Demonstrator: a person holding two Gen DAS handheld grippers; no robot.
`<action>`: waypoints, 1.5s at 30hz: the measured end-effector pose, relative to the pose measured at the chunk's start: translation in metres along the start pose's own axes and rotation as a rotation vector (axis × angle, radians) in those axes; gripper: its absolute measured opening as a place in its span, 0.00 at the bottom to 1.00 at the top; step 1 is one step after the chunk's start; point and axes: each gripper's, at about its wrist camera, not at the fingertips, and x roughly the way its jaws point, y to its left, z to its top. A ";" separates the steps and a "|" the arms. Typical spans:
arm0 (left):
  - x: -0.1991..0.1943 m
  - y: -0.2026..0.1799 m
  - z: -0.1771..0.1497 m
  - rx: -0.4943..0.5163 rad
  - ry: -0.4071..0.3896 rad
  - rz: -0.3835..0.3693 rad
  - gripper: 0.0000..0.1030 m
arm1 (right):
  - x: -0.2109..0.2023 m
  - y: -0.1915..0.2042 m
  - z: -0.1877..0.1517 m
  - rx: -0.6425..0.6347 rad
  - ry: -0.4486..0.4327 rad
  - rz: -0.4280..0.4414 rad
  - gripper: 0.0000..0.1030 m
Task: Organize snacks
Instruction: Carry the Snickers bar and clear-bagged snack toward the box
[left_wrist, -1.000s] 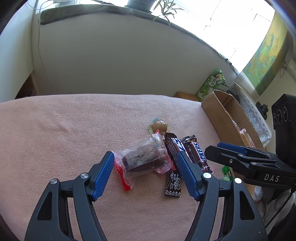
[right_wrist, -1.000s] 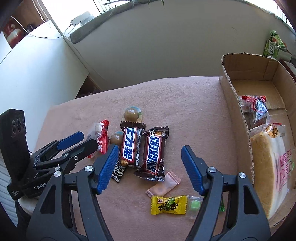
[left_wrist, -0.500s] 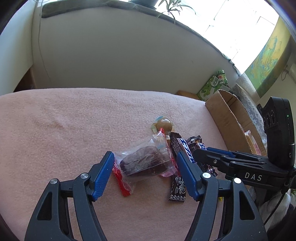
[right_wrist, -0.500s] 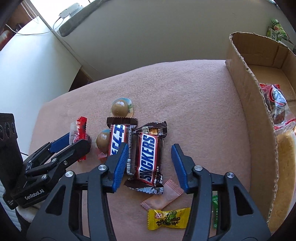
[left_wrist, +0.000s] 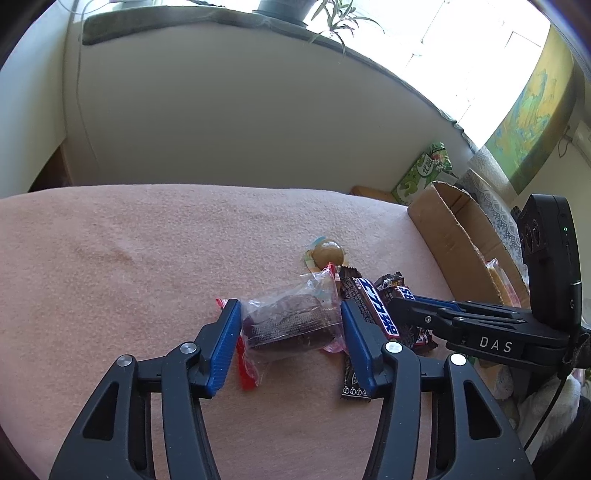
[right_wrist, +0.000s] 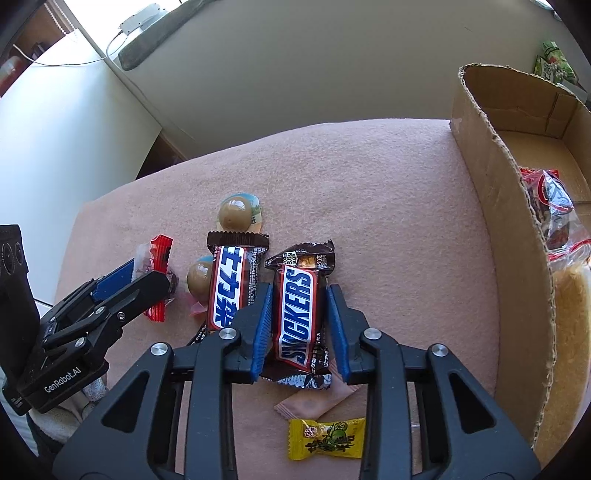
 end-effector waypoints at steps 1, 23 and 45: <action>-0.001 0.000 0.000 0.001 -0.002 0.002 0.52 | -0.001 0.000 0.000 0.003 -0.002 0.002 0.30; -0.047 -0.042 0.003 0.115 -0.132 -0.005 0.51 | -0.087 -0.005 -0.025 -0.077 -0.176 -0.008 0.30; -0.011 -0.140 0.037 0.200 -0.155 -0.104 0.51 | -0.164 -0.107 0.004 0.045 -0.345 -0.107 0.30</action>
